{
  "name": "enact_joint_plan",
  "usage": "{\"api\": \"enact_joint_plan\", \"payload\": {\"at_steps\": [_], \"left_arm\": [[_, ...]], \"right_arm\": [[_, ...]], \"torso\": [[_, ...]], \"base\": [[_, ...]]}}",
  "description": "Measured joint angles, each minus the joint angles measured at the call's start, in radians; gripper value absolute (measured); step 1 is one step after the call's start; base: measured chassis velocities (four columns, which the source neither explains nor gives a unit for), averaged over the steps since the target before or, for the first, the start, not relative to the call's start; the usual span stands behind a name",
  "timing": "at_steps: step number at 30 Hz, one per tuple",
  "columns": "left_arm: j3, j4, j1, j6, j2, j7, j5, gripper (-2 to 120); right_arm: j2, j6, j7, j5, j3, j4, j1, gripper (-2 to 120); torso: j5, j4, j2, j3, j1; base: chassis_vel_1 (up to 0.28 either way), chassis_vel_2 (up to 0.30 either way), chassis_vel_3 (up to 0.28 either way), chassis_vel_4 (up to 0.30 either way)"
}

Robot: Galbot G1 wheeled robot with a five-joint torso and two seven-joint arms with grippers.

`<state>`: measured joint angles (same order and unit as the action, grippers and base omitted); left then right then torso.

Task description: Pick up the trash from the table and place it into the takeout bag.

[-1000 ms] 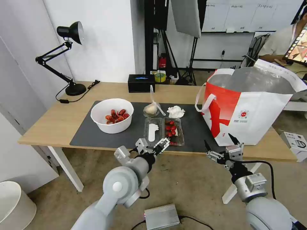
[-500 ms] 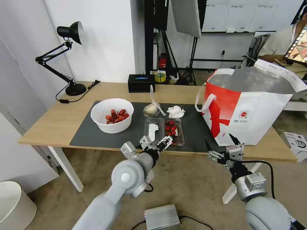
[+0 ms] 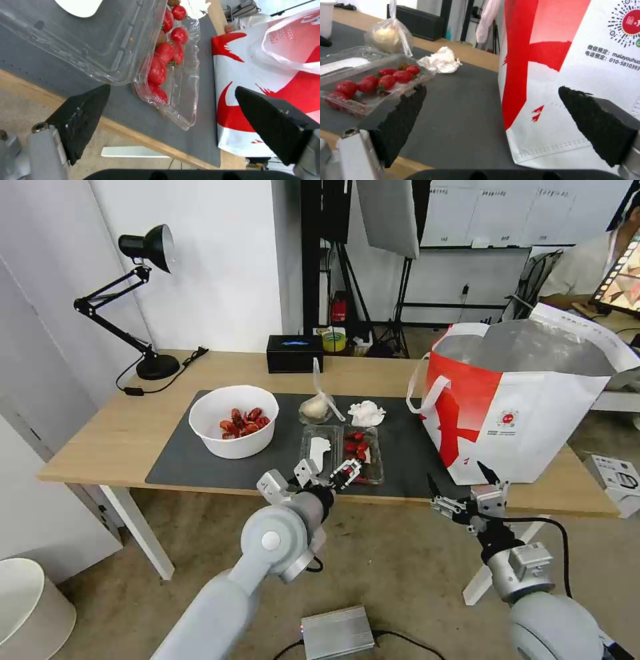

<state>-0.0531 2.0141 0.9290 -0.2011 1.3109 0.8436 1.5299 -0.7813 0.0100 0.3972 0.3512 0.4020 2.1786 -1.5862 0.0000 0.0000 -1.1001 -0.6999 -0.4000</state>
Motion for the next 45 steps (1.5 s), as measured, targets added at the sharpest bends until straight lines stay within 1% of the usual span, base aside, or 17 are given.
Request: {"api": "enact_joint_plan", "payload": {"at_steps": [12, 33, 45], "left_arm": [[-0.001, 0.005, 0.022, 0.000, 0.005, 0.001, -0.010, 100], [0.010, -0.018, 0.006, 0.010, 0.008, 0.008, -0.013, 100], [0.033, -0.011, 0.016, 0.024, 0.005, 0.015, -0.016, 100]], "right_arm": [[0.001, -0.001, 0.005, -0.001, -0.006, -0.004, 0.004, 100], [-0.004, -0.002, 0.006, -0.007, -0.020, -0.003, -0.002, 100], [-0.015, -0.003, 0.005, -0.013, -0.044, -0.016, 0.006, 100]], "torso": [[0.0000, 0.0000, 0.000, 0.000, 0.000], [0.0000, 0.0000, 0.000, 0.000, 0.000], [0.0000, 0.0001, 0.000, 0.000, 0.000]], "base": [[0.000, 0.000, 0.000, 0.000], [0.000, 0.000, 0.000, 0.000], [0.000, 0.000, 0.000, 0.000]]}}
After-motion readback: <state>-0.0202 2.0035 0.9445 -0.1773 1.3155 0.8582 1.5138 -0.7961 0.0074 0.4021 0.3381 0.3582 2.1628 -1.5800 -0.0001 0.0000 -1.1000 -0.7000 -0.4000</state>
